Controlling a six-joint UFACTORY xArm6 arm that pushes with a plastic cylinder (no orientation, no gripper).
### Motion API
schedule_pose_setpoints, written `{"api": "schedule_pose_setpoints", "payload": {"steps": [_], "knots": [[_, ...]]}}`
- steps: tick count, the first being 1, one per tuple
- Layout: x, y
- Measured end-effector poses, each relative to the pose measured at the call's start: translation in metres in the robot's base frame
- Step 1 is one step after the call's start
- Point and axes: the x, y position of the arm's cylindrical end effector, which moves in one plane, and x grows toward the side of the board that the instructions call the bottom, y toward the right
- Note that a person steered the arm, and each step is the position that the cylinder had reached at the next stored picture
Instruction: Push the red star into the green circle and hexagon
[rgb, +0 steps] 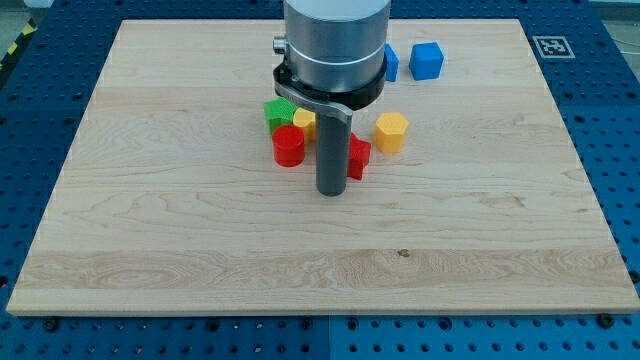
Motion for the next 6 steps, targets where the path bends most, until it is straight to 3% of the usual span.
{"api": "schedule_pose_setpoints", "payload": {"steps": [4, 6], "knots": [[-0.023, 0.003], [-0.024, 0.048]]}}
